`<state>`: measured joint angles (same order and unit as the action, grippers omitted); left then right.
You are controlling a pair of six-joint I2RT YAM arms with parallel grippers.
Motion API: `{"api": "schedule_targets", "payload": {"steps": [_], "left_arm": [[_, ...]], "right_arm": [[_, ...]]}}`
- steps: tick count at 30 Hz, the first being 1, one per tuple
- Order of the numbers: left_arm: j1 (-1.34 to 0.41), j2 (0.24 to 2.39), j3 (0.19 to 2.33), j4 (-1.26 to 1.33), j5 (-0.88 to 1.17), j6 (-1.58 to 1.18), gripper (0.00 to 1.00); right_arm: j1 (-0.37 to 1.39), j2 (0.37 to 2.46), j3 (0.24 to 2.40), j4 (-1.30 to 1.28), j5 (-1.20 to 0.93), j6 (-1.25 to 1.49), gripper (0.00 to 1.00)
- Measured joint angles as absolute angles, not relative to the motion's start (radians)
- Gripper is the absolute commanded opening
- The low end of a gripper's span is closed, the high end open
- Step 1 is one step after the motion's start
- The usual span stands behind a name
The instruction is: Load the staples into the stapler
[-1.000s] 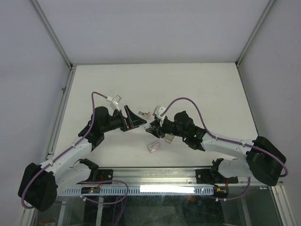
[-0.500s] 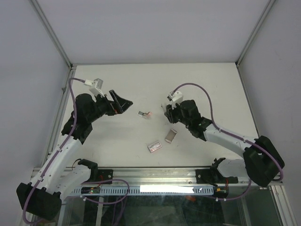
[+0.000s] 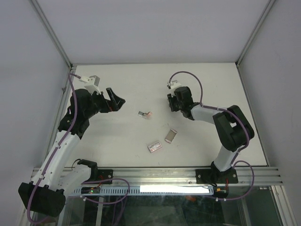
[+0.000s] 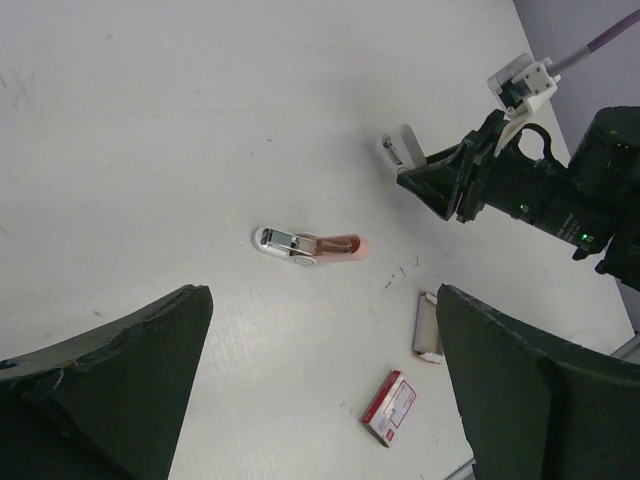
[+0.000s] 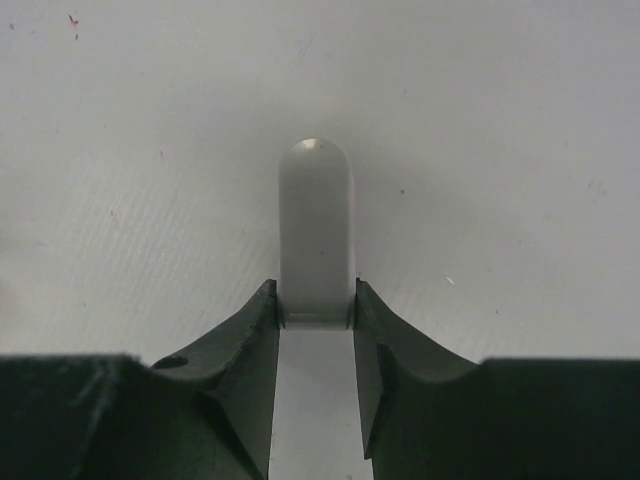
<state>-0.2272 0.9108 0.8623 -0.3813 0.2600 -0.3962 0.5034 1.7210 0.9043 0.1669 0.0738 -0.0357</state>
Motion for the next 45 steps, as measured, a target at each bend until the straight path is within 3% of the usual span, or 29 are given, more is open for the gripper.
{"api": "schedule_targets", "payload": {"steps": [6, 15, 45], "left_arm": [[-0.222, 0.911, 0.861, -0.384, 0.243, -0.376, 0.99], [-0.22, 0.91, 0.853, -0.385, 0.236, -0.374, 0.99], [-0.214, 0.888, 0.833, -0.382, 0.236, -0.379, 0.99]], "right_arm": [[0.504, 1.766, 0.942, 0.138, 0.049, -0.076, 0.03], [0.504, 1.798, 1.013, 0.041, 0.065, -0.075, 0.34], [0.503, 1.69, 0.972, 0.026, 0.072, -0.069, 0.34]]}}
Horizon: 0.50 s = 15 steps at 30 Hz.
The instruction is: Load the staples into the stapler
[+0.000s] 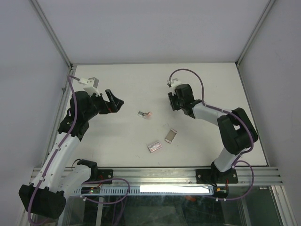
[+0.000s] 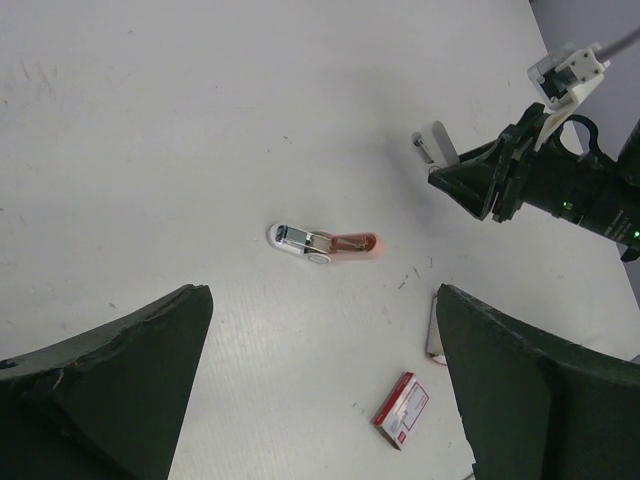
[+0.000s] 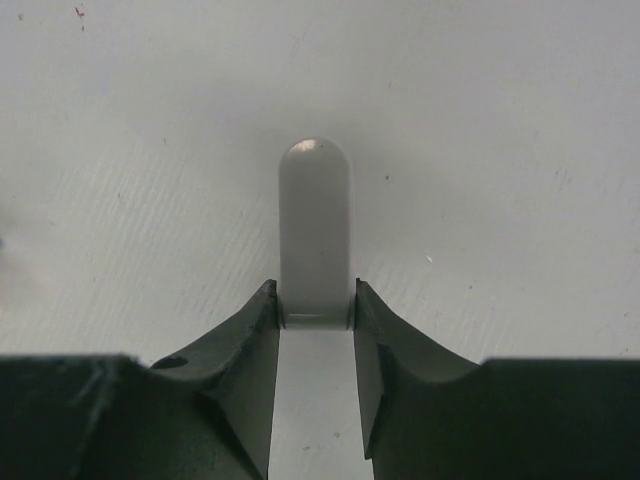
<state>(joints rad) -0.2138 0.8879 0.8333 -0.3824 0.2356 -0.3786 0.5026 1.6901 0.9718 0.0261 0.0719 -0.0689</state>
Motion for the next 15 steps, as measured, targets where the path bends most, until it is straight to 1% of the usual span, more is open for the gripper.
{"api": "schedule_targets", "payload": {"steps": [11, 14, 15], "left_arm": [[-0.217, 0.863, 0.713, -0.309, 0.236, -0.471, 0.99], [-0.27, 0.876, 0.671, -0.268, 0.195, -0.497, 0.99], [-0.327, 0.9, 0.67, -0.257, 0.151, -0.505, 0.99]], "right_arm": [[0.501, 1.68, 0.947, 0.038, 0.072, -0.069, 0.34], [0.501, 1.654, 0.905, 0.065, 0.072, -0.069, 0.34], [0.501, 1.637, 0.886, 0.068, 0.072, -0.069, 0.34]]}}
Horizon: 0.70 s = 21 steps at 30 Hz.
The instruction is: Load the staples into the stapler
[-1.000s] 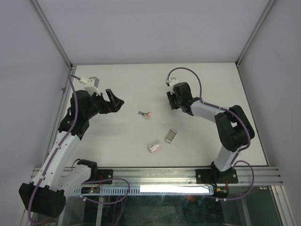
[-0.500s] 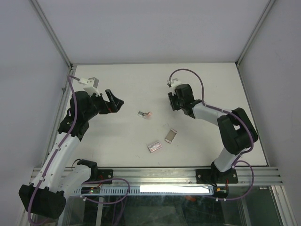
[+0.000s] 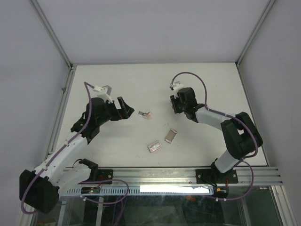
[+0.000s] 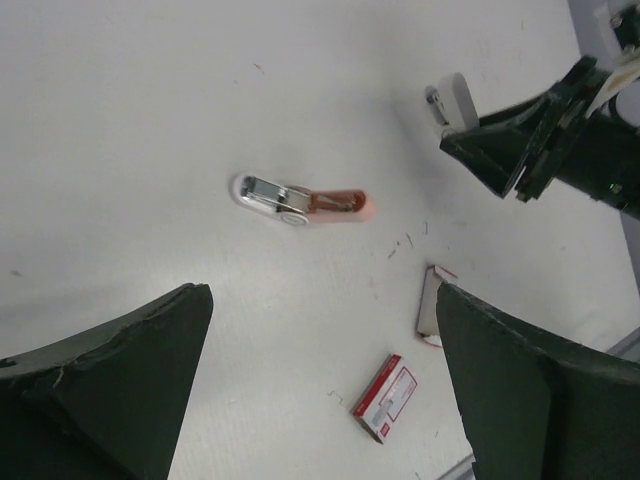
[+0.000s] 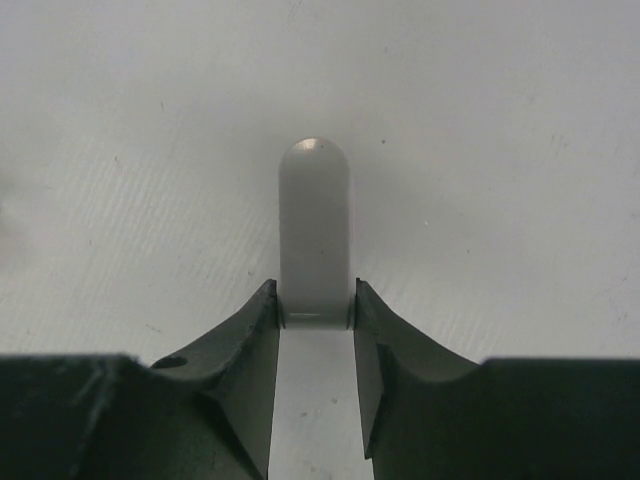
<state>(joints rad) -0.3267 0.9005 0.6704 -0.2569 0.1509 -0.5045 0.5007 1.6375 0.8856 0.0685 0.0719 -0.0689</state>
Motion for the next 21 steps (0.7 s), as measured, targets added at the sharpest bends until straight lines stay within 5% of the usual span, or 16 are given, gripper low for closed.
{"api": "schedule_targets", "payload": {"steps": [1, 2, 9, 21], "left_arm": [[-0.382, 0.93, 0.672, -0.237, 0.117, -0.505, 0.99], [-0.442, 0.969, 0.678, -0.225, 0.089, -0.506, 0.99], [-0.655, 1.333, 0.827, -0.187, -0.088, -0.458, 0.99], [-0.682, 1.637, 1.043, -0.164, -0.156, -0.398, 0.95]], "right_arm": [[0.5, 1.62, 0.868, 0.069, 0.072, -0.069, 0.85], [0.499, 1.607, 0.857, 0.067, 0.072, -0.069, 0.97], [0.477, 1.494, 0.783, 0.078, -0.023, 0.132, 0.99], [0.471, 1.351, 0.701, 0.063, -0.042, 0.223, 0.96]]}}
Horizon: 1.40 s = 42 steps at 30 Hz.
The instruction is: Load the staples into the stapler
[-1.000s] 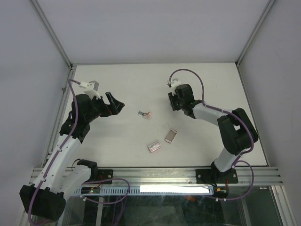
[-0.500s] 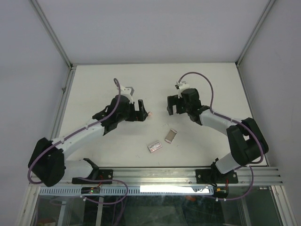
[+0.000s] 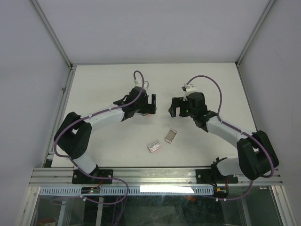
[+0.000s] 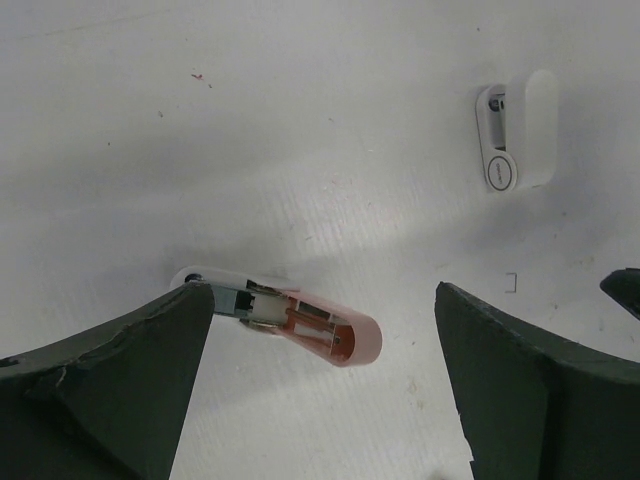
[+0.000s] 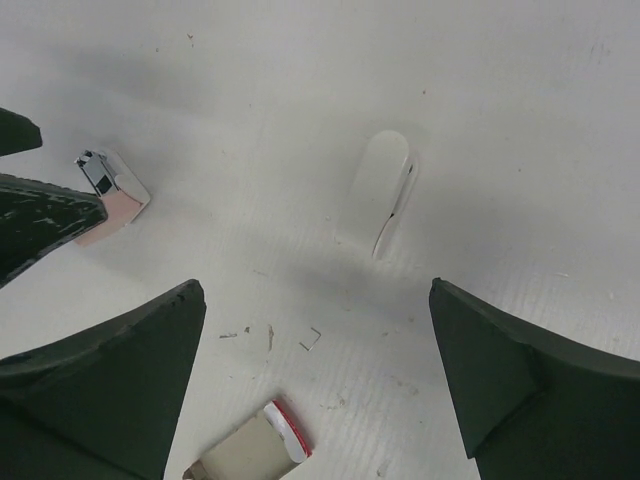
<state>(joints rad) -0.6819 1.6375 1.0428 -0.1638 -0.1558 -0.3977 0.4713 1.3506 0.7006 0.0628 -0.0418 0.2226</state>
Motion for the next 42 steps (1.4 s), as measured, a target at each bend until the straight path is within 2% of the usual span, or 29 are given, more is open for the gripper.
{"api": "schedule_targets", "payload": {"steps": [6, 8, 10, 14, 16, 20, 27, 30, 33, 36, 42], "left_arm": [[-0.693, 1.73, 1.102, -0.169, -0.16, -0.373, 0.74], [-0.702, 1.754, 1.121, -0.183, -0.173, -0.366, 0.71], [-0.714, 1.768, 1.131, -0.198, -0.19, -0.358, 0.72], [-0.734, 1.77, 1.131, -0.224, -0.215, -0.35, 0.81], [-0.741, 1.77, 1.131, -0.235, -0.225, -0.35, 0.79], [-0.748, 1.767, 1.13, -0.247, -0.236, -0.35, 0.66], [-0.748, 1.765, 1.13, -0.257, -0.237, -0.35, 0.35], [-0.748, 1.761, 1.13, -0.261, -0.234, -0.348, 0.18], [-0.748, 1.747, 1.129, -0.266, -0.233, -0.35, 0.07], [-0.747, 1.723, 1.123, -0.268, -0.226, -0.357, 0.0], [-0.747, 1.636, 1.086, -0.274, -0.175, -0.404, 0.0]], "right_arm": [[0.471, 1.345, 0.682, 0.069, -0.041, 0.234, 0.96], [0.471, 1.345, 0.675, 0.07, -0.041, 0.235, 0.96], [0.471, 1.345, 0.671, 0.069, -0.041, 0.236, 0.96], [0.471, 1.345, 0.671, 0.072, -0.041, 0.238, 0.96], [0.471, 1.345, 0.67, 0.074, -0.041, 0.238, 0.96], [0.471, 1.345, 0.666, 0.078, -0.041, 0.239, 0.95], [0.471, 1.345, 0.661, 0.078, -0.042, 0.241, 0.95], [0.471, 1.341, 0.659, 0.078, -0.043, 0.242, 0.95], [0.471, 1.328, 0.655, 0.077, -0.052, 0.242, 0.95], [0.471, 1.314, 0.655, 0.082, -0.089, 0.241, 0.94], [0.482, 1.301, 0.614, 0.167, -0.228, 0.233, 0.93]]}}
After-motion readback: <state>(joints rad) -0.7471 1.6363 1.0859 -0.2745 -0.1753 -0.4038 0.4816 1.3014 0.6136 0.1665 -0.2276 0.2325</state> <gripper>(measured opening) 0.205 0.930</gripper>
